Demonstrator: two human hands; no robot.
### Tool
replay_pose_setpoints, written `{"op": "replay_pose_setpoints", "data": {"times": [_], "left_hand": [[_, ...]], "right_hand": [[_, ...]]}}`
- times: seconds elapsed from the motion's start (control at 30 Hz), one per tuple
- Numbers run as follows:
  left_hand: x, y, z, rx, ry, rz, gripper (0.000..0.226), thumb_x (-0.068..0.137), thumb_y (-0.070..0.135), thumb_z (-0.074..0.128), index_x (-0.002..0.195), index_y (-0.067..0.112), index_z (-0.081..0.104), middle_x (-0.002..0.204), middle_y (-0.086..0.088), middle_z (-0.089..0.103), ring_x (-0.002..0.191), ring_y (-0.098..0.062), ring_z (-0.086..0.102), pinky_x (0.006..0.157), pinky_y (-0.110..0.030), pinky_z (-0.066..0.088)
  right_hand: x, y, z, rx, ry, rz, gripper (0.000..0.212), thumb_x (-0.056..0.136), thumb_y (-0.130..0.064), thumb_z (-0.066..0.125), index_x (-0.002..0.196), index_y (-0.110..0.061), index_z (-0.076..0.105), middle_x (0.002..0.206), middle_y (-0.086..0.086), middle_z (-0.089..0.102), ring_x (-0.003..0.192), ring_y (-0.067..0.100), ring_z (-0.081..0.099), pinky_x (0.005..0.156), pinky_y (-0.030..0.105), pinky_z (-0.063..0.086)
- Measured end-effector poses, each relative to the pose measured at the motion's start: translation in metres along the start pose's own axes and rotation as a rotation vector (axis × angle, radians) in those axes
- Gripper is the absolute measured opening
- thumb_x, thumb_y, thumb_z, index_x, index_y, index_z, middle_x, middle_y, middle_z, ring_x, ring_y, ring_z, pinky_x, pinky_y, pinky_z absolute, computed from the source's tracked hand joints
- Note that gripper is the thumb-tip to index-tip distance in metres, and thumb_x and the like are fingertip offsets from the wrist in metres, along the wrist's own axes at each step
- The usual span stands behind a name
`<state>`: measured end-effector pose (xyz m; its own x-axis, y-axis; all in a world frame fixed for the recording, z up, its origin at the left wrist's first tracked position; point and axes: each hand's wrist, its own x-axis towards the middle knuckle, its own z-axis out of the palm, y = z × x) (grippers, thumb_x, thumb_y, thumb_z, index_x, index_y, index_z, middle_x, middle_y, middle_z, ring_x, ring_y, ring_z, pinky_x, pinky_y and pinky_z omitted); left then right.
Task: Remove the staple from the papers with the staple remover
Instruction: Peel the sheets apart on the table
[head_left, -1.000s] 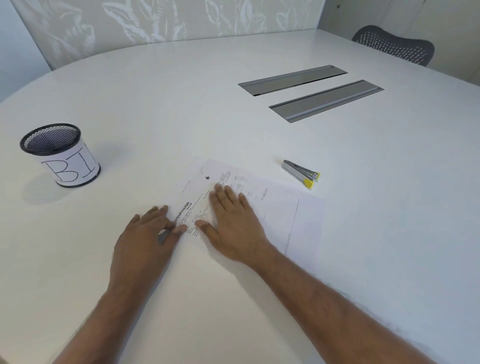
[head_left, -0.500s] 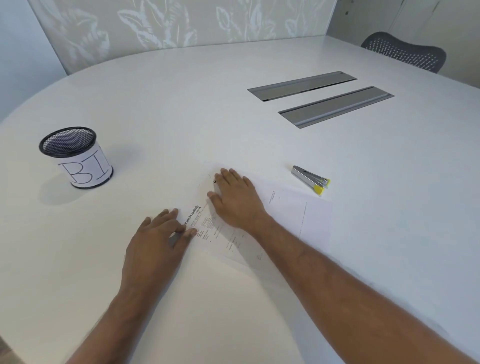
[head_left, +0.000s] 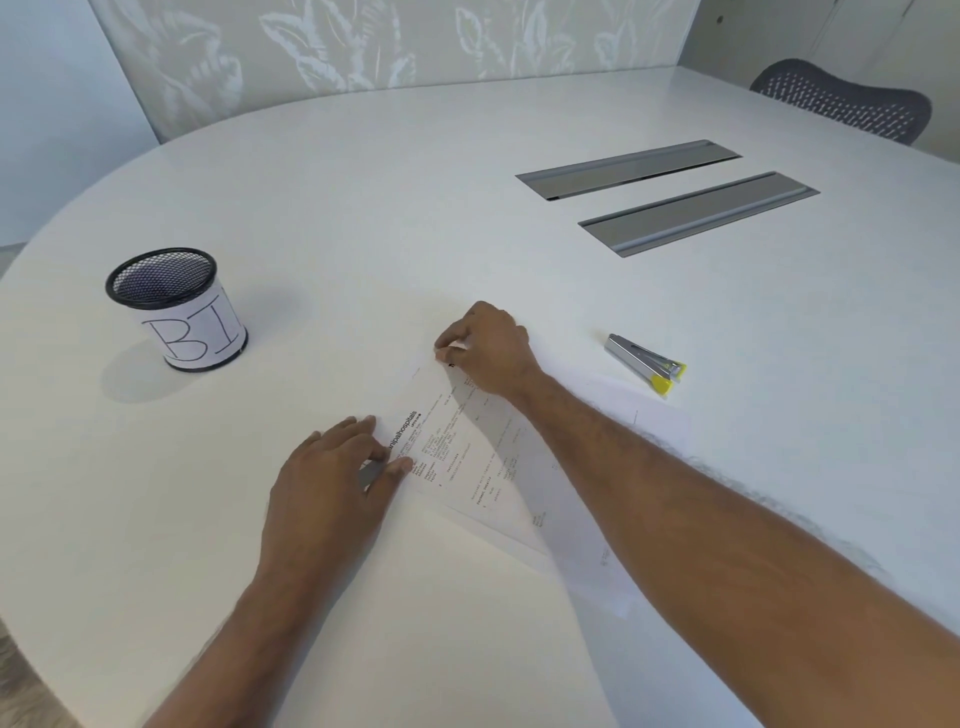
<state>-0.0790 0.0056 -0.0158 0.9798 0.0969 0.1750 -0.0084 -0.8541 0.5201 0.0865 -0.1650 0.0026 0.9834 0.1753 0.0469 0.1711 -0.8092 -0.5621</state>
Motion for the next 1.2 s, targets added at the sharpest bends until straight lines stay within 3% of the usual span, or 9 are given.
{"op": "replay_pose_setpoints", "data": {"times": [0.27,0.4,0.47,0.53,0.77,0.87,0.93,1.07,1.2], "left_hand": [[0.009,-0.001,-0.007,0.027,-0.052,-0.041,0.016,0.082,0.042,0.074,0.083,0.026,0.072,0.130,0.012,0.067,0.117,-0.016,0.063,0.077,-0.029,0.043],[0.009,-0.001,-0.008,0.006,-0.051,-0.059,0.014,0.082,0.040,0.076,0.083,0.026,0.073,0.129,0.013,0.067,0.115,-0.015,0.063,0.075,-0.028,0.041],[0.008,0.000,-0.008,0.007,-0.047,-0.055,0.014,0.082,0.038,0.076,0.082,0.025,0.073,0.128,0.012,0.068,0.115,-0.016,0.064,0.075,-0.027,0.041],[0.007,0.000,-0.008,0.008,-0.041,-0.048,0.014,0.081,0.037,0.077,0.082,0.024,0.073,0.127,0.011,0.069,0.115,-0.016,0.064,0.075,-0.027,0.040],[0.006,0.000,-0.008,0.020,-0.031,-0.028,0.016,0.081,0.038,0.077,0.083,0.023,0.074,0.127,0.008,0.070,0.114,-0.017,0.065,0.077,-0.028,0.044],[0.006,0.000,-0.008,0.020,-0.032,-0.031,0.016,0.081,0.039,0.077,0.083,0.024,0.074,0.127,0.010,0.070,0.114,-0.017,0.065,0.076,-0.028,0.044],[0.006,0.000,-0.008,0.029,-0.032,-0.029,0.016,0.081,0.040,0.077,0.084,0.024,0.074,0.127,0.011,0.069,0.115,-0.017,0.065,0.077,-0.029,0.045],[0.006,-0.001,-0.008,0.026,-0.026,-0.029,0.016,0.081,0.040,0.077,0.084,0.025,0.073,0.126,0.011,0.070,0.114,-0.017,0.066,0.077,-0.029,0.045],[0.005,-0.001,-0.007,0.025,-0.019,-0.020,0.015,0.080,0.038,0.078,0.082,0.024,0.074,0.124,0.009,0.071,0.113,-0.018,0.066,0.075,-0.028,0.045]], "right_hand": [[0.016,-0.015,-0.015,-0.072,-0.206,-0.017,0.004,0.084,-0.022,0.072,0.085,-0.020,0.075,0.077,-0.012,0.063,0.082,0.012,0.058,0.095,0.043,0.047],[0.028,-0.024,-0.015,-0.163,-0.323,-0.002,0.016,0.086,-0.009,0.060,0.090,0.004,0.069,0.099,0.013,0.074,0.086,0.031,0.065,0.091,0.038,0.047],[0.030,-0.031,-0.015,-0.270,-0.361,-0.006,0.020,0.084,-0.004,0.052,0.065,-0.002,0.052,0.073,0.011,0.060,0.071,0.029,0.046,0.076,0.035,0.037],[0.031,-0.037,-0.016,-0.375,-0.388,-0.049,0.031,0.083,-0.001,0.044,0.059,-0.014,0.030,0.063,0.002,0.035,0.066,0.025,0.033,0.070,0.034,0.029],[0.031,-0.027,-0.018,-0.331,-0.427,-0.147,0.034,0.086,-0.007,0.042,0.059,-0.018,0.025,0.062,0.001,0.027,0.061,0.021,0.025,0.064,0.033,0.026],[0.032,-0.017,-0.020,-0.140,-0.392,-0.139,0.032,0.089,-0.007,0.046,0.057,-0.008,0.041,0.061,0.003,0.035,0.057,0.018,0.029,0.055,0.030,0.025],[0.033,-0.011,-0.022,-0.083,-0.372,-0.134,0.021,0.094,-0.012,0.053,0.079,0.000,0.063,0.070,0.000,0.052,0.063,0.015,0.044,0.058,0.026,0.035],[0.034,-0.007,-0.020,-0.016,-0.354,-0.133,0.011,0.090,-0.023,0.069,0.087,-0.012,0.069,0.074,-0.010,0.060,0.065,0.002,0.052,0.058,0.019,0.042],[0.033,-0.012,-0.013,-0.082,-0.324,-0.110,0.020,0.086,-0.025,0.074,0.090,-0.006,0.072,0.085,0.002,0.068,0.074,0.014,0.058,0.068,0.030,0.052]]}}
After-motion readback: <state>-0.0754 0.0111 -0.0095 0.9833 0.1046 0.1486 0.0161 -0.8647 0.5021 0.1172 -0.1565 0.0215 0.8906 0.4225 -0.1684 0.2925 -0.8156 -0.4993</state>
